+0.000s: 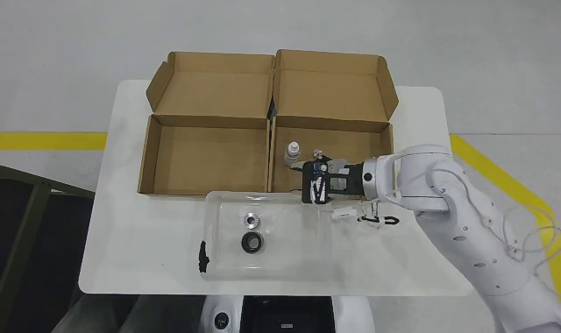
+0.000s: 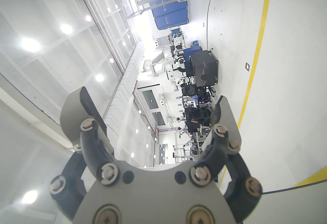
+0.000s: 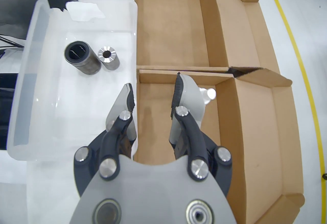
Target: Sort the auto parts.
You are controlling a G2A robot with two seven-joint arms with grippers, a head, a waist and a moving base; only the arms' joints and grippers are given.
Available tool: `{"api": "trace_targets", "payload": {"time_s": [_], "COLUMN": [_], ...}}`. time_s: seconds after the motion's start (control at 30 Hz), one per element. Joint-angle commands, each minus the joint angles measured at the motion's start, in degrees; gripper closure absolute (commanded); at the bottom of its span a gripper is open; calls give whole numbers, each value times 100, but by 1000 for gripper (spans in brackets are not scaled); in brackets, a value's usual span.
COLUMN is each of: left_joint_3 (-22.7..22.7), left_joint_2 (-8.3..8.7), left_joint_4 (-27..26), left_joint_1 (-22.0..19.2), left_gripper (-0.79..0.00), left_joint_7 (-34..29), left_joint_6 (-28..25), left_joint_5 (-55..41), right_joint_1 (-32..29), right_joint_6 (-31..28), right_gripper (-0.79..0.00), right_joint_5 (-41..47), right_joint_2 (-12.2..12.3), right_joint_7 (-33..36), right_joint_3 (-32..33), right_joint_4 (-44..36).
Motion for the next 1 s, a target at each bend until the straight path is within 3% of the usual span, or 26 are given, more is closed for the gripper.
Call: {"api": "trace_targets", "payload": {"time_s": [0.0,0.27,0.97], "left_joint_3": [0,0,0], "left_joint_2": [0,0,0], "left_joint_4": [0,0,0], "left_joint_1": [0,0,0], "left_gripper": [-785,-785,-785], "left_joint_7": [0,0,0], "left_joint_6": [0,0,0], "left_joint_5": [0,0,0], "right_joint_1": [-19,32,569], "right_joint_6": [21,198,484], "right_gripper": [-296,-280,-283], "right_joint_5": [-37,-479,-1123], "right_joint_2": [-11,-129,-581], "right_joint_7": [-42,-297,-527], "right_joint_3": [-91,-686,-2026], "right_joint_4": [-103,-227,481]}}
